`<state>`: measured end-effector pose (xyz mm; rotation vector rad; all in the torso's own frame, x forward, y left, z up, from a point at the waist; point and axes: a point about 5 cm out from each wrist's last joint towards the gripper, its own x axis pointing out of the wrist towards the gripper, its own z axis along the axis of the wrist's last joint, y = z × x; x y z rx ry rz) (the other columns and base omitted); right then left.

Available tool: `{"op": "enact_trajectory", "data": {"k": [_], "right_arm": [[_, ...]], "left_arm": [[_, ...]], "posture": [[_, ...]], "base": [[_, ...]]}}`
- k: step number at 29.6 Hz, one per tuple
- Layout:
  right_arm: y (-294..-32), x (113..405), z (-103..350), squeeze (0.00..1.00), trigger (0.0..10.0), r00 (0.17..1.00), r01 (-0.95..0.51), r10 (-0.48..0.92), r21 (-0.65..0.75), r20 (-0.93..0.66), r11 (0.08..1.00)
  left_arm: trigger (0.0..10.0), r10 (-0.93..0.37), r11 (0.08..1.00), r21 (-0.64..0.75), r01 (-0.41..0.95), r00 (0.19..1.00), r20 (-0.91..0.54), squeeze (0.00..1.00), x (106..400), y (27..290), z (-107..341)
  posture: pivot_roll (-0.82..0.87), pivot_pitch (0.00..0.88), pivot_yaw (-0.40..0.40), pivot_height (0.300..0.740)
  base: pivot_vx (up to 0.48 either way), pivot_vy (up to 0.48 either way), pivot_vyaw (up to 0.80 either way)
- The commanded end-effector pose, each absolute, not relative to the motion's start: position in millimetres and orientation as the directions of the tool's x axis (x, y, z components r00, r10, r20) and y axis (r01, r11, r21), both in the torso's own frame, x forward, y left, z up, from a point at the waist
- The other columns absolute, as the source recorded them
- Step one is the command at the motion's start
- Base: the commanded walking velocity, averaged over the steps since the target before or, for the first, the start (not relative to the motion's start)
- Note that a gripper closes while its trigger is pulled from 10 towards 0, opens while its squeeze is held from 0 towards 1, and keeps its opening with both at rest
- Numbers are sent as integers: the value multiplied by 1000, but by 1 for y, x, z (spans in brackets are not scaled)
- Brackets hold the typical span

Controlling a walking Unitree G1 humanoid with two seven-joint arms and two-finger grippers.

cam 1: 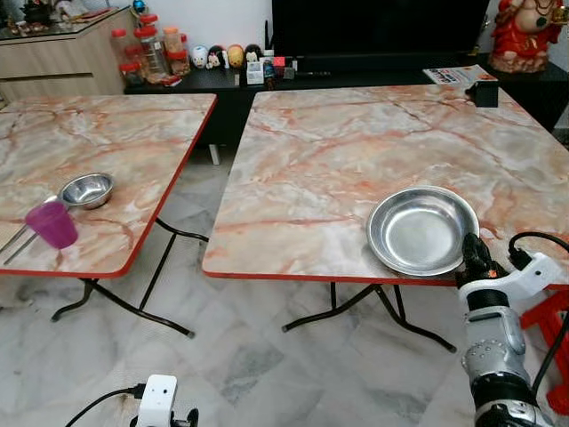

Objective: Setting the table

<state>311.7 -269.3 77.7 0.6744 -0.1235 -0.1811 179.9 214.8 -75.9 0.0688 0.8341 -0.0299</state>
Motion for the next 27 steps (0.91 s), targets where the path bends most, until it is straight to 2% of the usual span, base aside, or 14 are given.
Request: {"op": "enact_trajectory", "data": {"k": [1,10,18,23,27], "right_arm": [[-267,305,60,0,10000,975,197,-219,630,-44,751],[-267,313,64,0,10000,967,232,-246,605,-62,761],[-269,324,80,0,10000,964,198,-265,667,-1,719],[-267,335,99,0,10000,958,145,-281,735,64,662],[-267,338,103,0,10000,955,135,-286,746,77,652]], "left_arm": [[10000,9,997,58,52,671,-741,0,179,218,-76],[10000,17,996,70,50,679,-733,0,182,220,-74],[10000,22,996,75,49,681,-732,0,181,221,-74],[10000,21,996,74,49,680,-733,0,180,221,-74],[10000,21,996,74,50,681,-732,0,180,221,-74]], "posture": [[-46,0,62,740],[-50,0,68,740],[-52,0,72,740],[-53,0,74,740],[-53,0,74,740]], "base": [[0,0,0],[0,0,0],[0,0,0],[258,0,0],[264,0,0]]}}
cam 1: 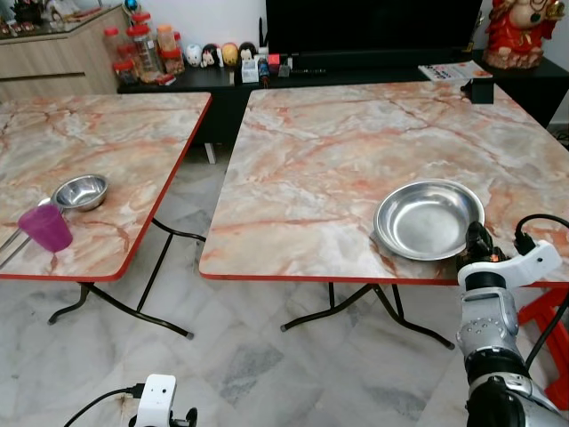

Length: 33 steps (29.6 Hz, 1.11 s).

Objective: Setting the table

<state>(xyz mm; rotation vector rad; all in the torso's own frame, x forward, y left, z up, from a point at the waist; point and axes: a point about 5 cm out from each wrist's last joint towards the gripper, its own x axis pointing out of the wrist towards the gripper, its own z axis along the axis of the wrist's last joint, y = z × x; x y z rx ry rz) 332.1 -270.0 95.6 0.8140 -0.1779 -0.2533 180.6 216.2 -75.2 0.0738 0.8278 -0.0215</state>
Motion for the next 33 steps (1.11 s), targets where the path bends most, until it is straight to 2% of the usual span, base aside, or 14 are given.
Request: {"op": "enact_trajectory", "data": {"k": [1,33], "right_arm": [[-267,339,105,0,10000,954,130,-289,752,84,647],[-265,343,114,0,10000,953,94,-279,755,121,649]], "left_arm": [[10000,21,996,75,49,682,-731,0,180,221,-74],[10000,17,997,67,47,685,-728,0,183,218,-74]], "posture": [[-51,0,74,740],[-57,0,72,740]], "base": [[270,0,0],[266,0,0]]}}
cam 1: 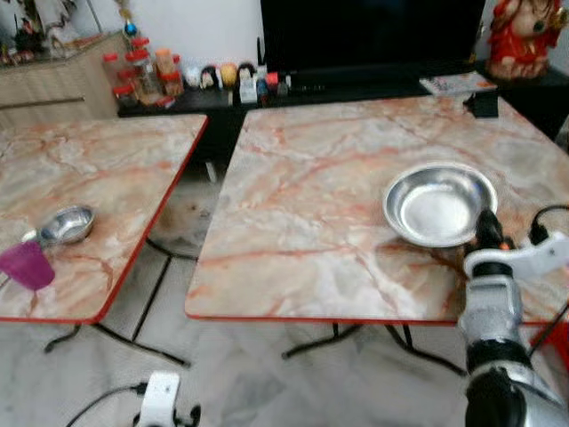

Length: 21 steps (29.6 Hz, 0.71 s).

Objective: Setting the table

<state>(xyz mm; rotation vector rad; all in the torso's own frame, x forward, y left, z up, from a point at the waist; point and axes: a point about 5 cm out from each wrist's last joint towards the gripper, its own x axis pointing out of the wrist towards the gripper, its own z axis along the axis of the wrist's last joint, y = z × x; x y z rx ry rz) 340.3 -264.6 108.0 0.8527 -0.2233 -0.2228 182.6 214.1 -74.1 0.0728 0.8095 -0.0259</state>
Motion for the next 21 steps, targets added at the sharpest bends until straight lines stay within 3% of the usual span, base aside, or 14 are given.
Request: {"op": "enact_trajectory", "data": {"k": [1,14,21], "right_arm": [[-265,343,114,0,10000,953,94,-279,755,121,649],[-265,343,114,0,10000,956,91,-268,746,120,660],[-263,344,114,0,10000,957,89,-266,759,114,646]], "left_arm": [[10000,17,997,67,47,685,-728,0,183,218,-74],[10000,18,997,65,43,683,-730,0,183,218,-74],[10000,11,998,51,39,689,-725,0,183,216,-74]], "posture": [[-57,0,72,740],[-60,0,69,740],[-60,0,67,740]], "base": [[259,0,0],[256,0,0],[0,0,0]]}}
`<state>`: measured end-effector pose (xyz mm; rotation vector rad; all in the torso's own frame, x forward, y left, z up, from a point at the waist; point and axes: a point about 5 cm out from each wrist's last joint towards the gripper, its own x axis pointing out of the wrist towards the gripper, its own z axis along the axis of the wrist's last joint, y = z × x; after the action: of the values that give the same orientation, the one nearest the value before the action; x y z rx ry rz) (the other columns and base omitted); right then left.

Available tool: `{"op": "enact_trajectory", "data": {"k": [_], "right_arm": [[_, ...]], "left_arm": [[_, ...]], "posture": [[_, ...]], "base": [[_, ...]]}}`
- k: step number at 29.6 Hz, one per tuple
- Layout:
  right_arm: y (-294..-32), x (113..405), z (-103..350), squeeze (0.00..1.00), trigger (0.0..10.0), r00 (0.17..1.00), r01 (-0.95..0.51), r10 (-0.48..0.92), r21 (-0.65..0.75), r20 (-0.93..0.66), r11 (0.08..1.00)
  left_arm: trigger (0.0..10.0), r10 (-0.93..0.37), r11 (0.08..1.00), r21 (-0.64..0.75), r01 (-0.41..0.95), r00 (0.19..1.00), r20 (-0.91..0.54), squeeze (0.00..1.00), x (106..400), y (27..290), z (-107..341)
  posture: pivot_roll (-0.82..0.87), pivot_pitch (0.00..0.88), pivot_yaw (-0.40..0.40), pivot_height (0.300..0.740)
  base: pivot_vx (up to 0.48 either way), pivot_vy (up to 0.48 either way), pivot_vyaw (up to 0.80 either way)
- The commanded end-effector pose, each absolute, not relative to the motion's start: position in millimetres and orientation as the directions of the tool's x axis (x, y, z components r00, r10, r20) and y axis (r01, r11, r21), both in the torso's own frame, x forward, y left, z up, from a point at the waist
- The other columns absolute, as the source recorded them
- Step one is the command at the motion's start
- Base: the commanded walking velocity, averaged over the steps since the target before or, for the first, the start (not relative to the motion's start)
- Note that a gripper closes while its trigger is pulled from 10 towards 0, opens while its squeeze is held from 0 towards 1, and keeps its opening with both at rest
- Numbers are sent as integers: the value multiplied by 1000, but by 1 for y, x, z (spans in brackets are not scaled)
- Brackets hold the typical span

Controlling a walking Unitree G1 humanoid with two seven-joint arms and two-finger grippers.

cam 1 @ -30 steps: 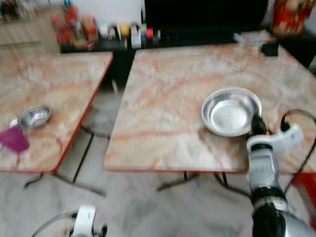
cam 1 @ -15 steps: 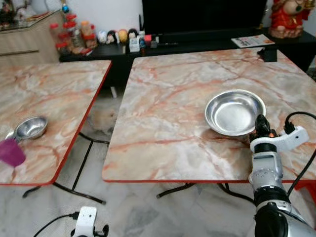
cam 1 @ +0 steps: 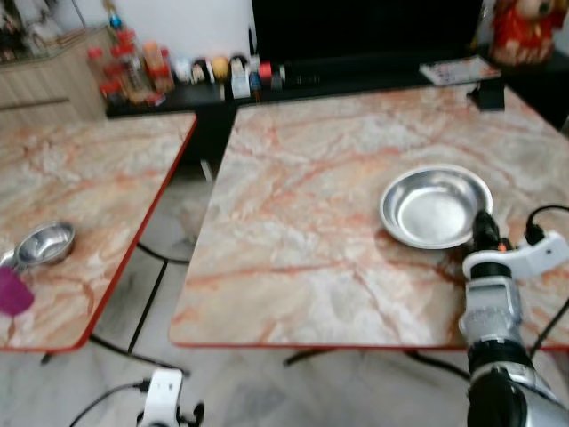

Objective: Setting the table

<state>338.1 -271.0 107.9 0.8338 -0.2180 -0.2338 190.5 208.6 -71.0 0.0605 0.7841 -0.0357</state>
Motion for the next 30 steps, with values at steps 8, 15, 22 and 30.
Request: {"op": "enact_trajectory", "data": {"k": [8,15,22,30], "right_arm": [[-240,343,99,0,10000,997,23,-70,718,36,696],[-237,338,91,0,10000,999,19,-33,732,5,681],[-235,335,87,0,10000,1000,20,-13,741,-15,671],[-233,324,77,0,10000,999,41,-19,756,-39,653]], "left_arm": [[10000,9,998,50,40,684,-729,0,182,215,-74],[10000,10,998,52,42,678,-735,0,178,217,-76],[10000,7,997,54,49,674,-739,0,175,218,-77],[10000,-2,995,64,75,664,-748,0,171,221,-78]], "posture": [[-67,0,65,740],[-67,0,71,740],[-65,0,76,740],[-70,0,79,740]], "base": [[0,0,0],[0,0,0],[0,0,0],[0,0,0]]}}
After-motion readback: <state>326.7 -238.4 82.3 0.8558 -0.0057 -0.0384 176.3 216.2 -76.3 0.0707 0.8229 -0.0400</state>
